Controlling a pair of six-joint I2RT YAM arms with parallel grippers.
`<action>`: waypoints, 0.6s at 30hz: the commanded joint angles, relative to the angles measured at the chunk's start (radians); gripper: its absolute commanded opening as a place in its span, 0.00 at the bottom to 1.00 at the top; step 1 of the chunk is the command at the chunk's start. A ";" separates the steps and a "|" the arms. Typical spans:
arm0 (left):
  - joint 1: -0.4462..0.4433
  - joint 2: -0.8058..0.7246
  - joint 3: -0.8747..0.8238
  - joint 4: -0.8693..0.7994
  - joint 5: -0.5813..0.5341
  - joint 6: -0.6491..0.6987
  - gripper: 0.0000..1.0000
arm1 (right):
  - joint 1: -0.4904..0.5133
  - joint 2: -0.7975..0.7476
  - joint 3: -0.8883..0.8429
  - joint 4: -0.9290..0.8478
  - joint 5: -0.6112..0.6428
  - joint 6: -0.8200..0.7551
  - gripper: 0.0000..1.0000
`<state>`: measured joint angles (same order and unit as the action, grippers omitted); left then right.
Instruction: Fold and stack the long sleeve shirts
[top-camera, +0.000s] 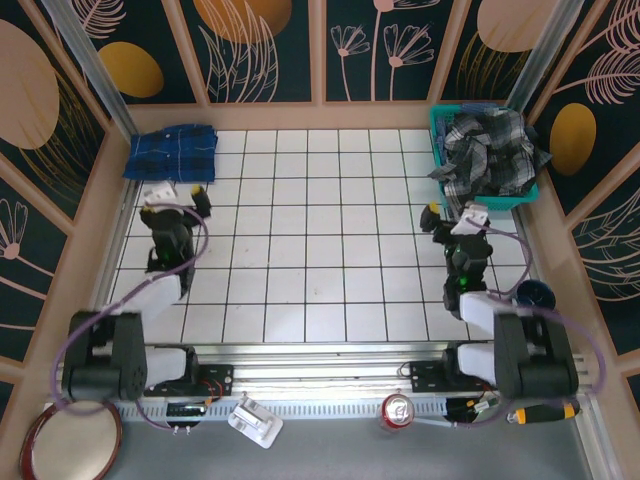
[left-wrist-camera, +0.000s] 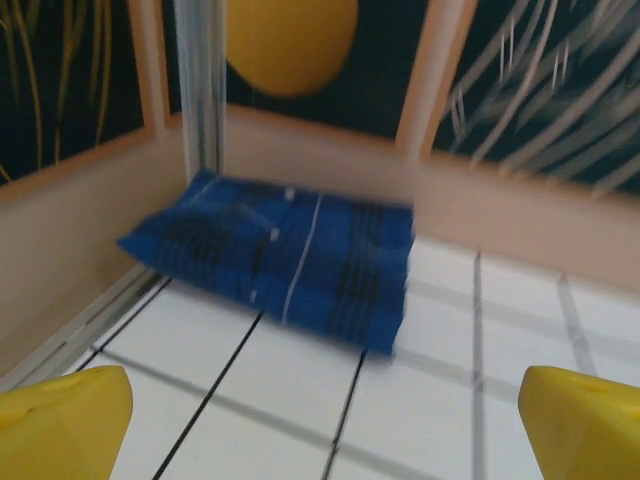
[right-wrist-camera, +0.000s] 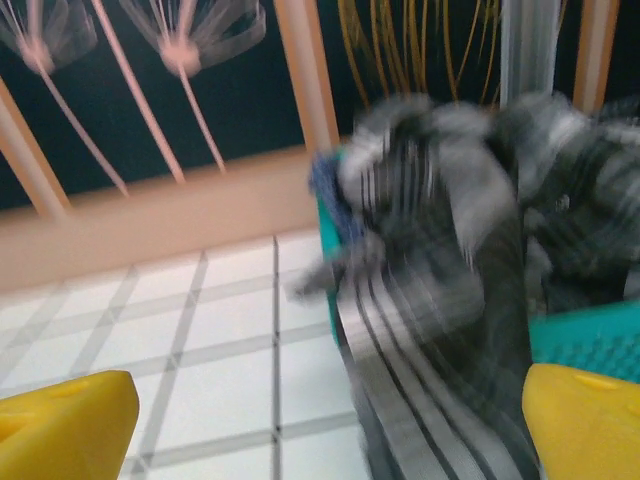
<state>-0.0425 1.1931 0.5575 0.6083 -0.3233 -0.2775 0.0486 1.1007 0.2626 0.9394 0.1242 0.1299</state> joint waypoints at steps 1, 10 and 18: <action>-0.002 -0.143 0.195 -0.541 -0.019 -0.318 0.99 | -0.090 -0.205 0.058 -0.276 -0.112 0.240 0.99; -0.002 -0.236 0.216 -0.584 0.385 -0.353 0.99 | -0.160 0.097 0.686 -1.061 0.084 0.247 0.99; -0.003 -0.254 0.178 -0.627 0.472 -0.323 0.99 | -0.211 0.516 1.049 -1.262 0.154 0.159 0.99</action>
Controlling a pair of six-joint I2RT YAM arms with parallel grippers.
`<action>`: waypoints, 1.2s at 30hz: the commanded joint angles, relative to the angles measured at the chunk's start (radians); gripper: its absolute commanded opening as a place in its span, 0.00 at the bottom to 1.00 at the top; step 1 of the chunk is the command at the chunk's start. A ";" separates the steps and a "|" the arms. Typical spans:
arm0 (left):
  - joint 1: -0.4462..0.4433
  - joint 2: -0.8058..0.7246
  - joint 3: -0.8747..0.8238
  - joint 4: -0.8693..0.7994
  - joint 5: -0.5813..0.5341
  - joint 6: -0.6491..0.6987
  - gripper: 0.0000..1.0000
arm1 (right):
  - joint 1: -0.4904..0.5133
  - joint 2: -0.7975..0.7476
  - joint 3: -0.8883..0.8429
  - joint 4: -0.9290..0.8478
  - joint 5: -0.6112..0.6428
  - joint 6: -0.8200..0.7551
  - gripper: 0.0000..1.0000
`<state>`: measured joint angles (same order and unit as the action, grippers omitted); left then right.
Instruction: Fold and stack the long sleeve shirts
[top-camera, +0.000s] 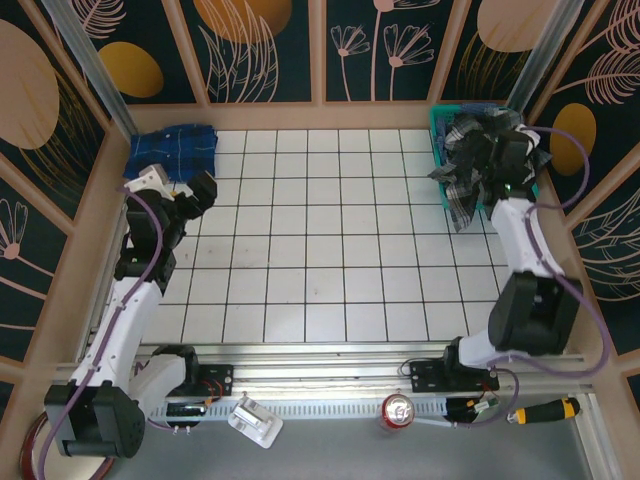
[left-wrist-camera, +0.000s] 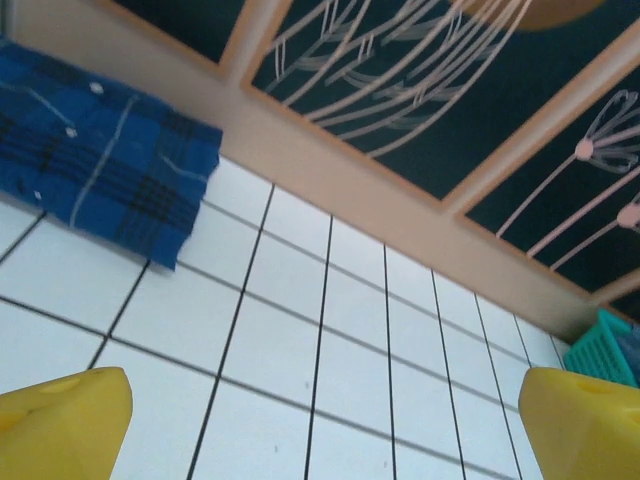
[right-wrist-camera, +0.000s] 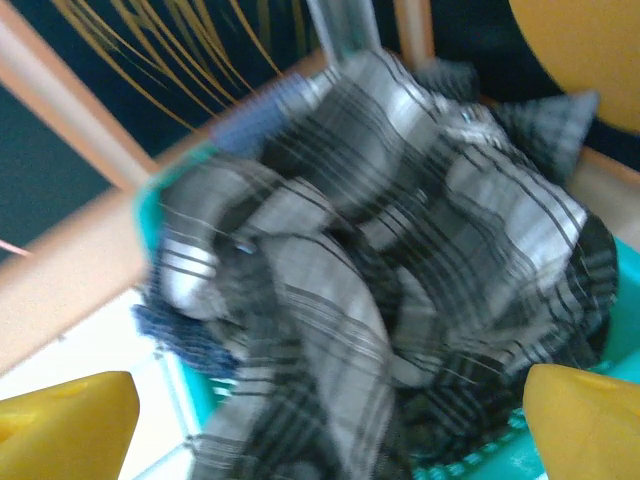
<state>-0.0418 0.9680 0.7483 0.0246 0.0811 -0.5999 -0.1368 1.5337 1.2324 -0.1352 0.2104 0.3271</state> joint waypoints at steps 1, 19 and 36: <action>-0.004 -0.034 -0.020 -0.050 0.078 0.009 0.99 | -0.035 0.131 0.112 -0.196 0.063 -0.040 0.99; -0.004 -0.036 -0.030 -0.087 0.109 0.004 0.99 | 0.190 0.075 0.369 -0.191 0.097 -0.058 0.00; -0.003 -0.071 0.000 -0.144 0.049 0.000 0.99 | 0.821 0.217 1.382 -0.079 -0.279 -0.407 0.00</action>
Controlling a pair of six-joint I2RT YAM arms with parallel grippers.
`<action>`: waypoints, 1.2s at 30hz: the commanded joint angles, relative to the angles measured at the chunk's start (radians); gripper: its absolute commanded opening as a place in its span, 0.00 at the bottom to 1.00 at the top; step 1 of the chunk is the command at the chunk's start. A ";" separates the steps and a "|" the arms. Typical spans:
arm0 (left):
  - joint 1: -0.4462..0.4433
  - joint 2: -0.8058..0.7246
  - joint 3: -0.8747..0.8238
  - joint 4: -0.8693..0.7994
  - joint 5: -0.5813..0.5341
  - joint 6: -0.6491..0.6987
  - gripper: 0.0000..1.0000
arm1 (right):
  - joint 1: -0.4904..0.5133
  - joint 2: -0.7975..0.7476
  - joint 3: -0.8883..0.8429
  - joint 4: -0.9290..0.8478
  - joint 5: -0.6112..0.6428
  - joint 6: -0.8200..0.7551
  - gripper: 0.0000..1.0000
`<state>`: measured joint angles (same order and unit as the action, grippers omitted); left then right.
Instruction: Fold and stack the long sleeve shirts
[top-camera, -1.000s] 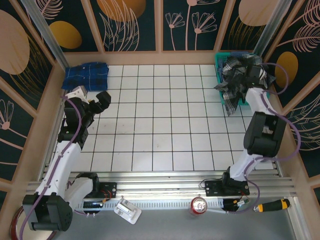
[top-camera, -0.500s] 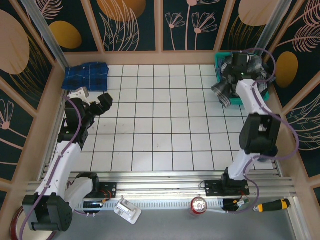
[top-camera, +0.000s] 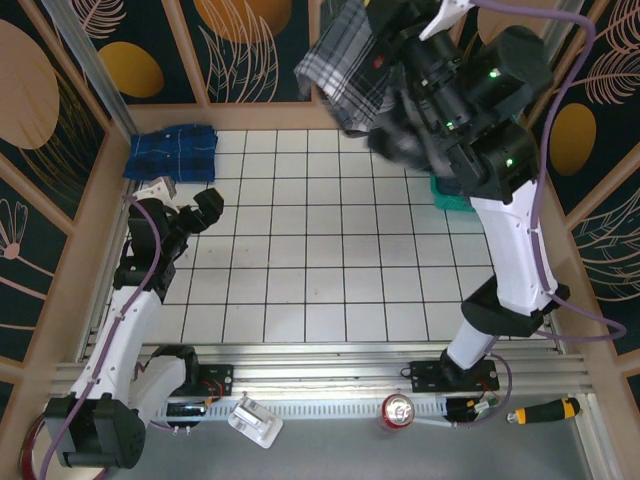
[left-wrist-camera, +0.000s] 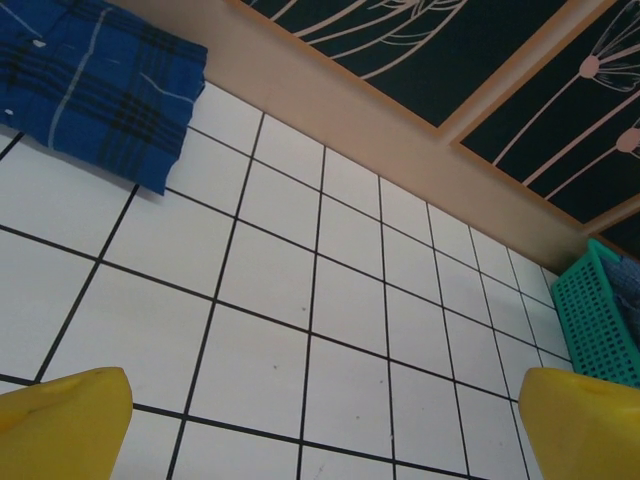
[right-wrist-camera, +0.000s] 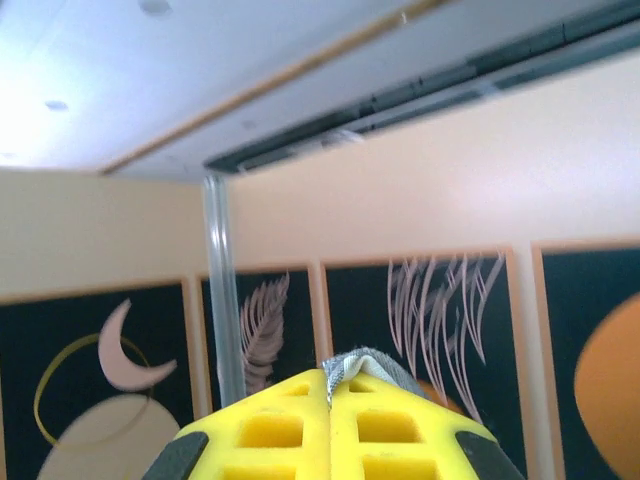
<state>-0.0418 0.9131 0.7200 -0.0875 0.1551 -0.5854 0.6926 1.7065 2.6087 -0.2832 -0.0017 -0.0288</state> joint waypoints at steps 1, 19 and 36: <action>-0.004 -0.020 0.028 -0.036 -0.036 -0.016 0.99 | -0.011 0.024 -0.052 0.129 -0.097 -0.040 0.00; -0.004 -0.030 0.039 -0.128 -0.087 0.001 0.99 | -0.256 0.168 -0.482 -0.283 0.382 0.213 0.68; -0.270 0.389 -0.011 -0.080 0.009 -0.024 0.99 | 0.006 -0.261 -1.671 -0.027 0.161 0.526 0.98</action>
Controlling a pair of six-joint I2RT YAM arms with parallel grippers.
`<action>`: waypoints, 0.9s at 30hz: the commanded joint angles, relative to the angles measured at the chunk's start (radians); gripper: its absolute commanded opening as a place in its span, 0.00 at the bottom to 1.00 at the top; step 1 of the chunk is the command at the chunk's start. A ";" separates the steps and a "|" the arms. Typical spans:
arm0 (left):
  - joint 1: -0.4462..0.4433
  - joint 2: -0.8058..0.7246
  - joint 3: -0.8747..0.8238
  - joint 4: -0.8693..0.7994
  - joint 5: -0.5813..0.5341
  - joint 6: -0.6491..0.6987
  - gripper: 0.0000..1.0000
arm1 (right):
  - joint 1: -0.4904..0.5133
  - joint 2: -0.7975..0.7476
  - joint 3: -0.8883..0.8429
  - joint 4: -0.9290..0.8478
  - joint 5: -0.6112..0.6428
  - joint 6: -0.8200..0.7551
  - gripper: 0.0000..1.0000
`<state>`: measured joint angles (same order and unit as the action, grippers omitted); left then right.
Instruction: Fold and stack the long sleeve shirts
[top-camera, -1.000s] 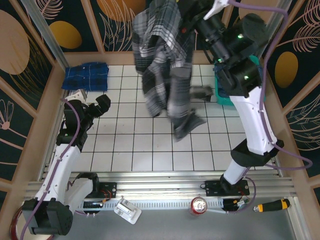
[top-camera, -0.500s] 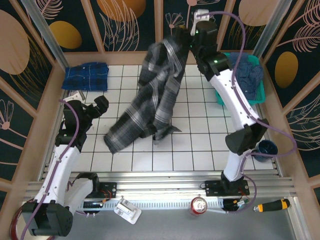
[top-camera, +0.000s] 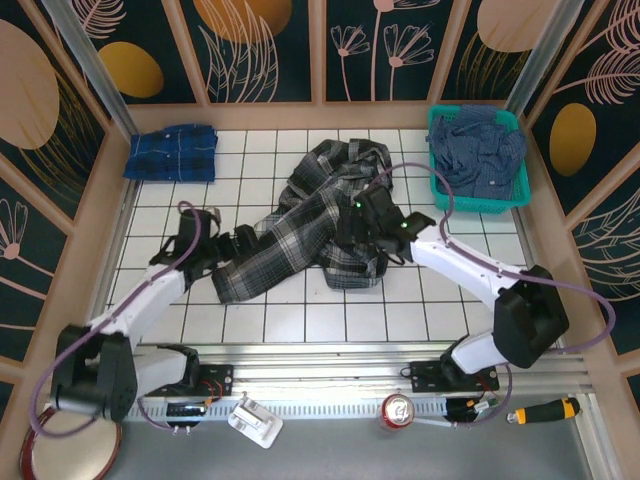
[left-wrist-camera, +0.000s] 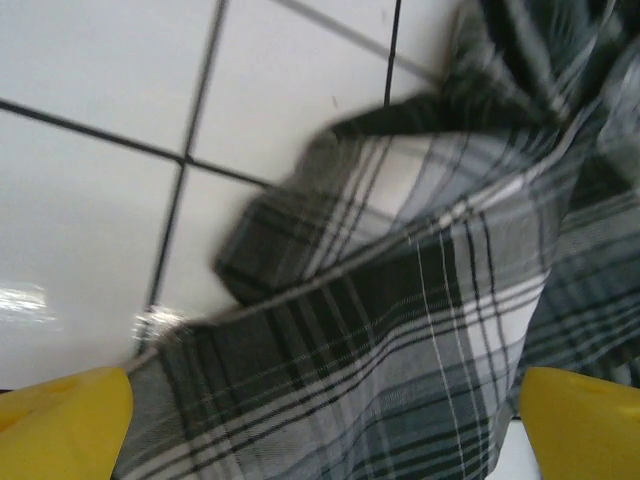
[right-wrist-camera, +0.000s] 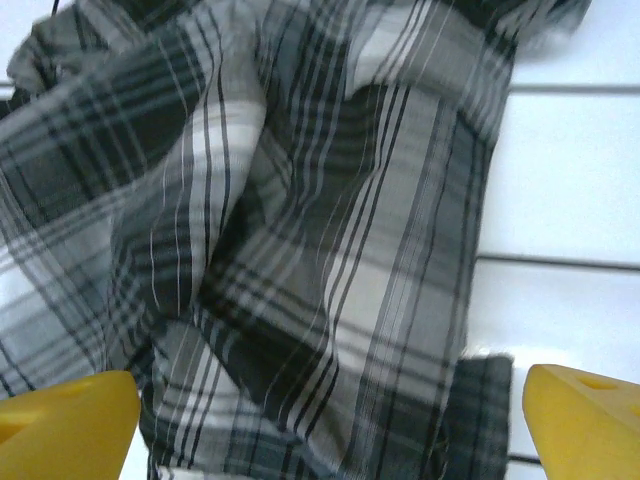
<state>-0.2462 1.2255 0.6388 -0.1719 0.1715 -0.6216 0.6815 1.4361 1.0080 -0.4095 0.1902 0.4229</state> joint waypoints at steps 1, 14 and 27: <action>-0.098 0.118 0.095 0.000 -0.018 0.016 0.98 | 0.021 0.013 -0.083 0.091 -0.021 0.080 0.97; -0.329 0.169 0.199 0.040 -0.075 -0.133 0.91 | 0.049 0.002 -0.273 0.237 -0.142 0.127 0.29; -0.329 -0.338 -0.102 -0.197 -0.289 -0.442 0.95 | 0.324 0.264 0.180 0.234 -0.178 0.214 0.44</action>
<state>-0.5690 0.9463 0.5560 -0.2478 -0.0437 -0.9867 1.0115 1.7267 1.1366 -0.1276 0.0071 0.6449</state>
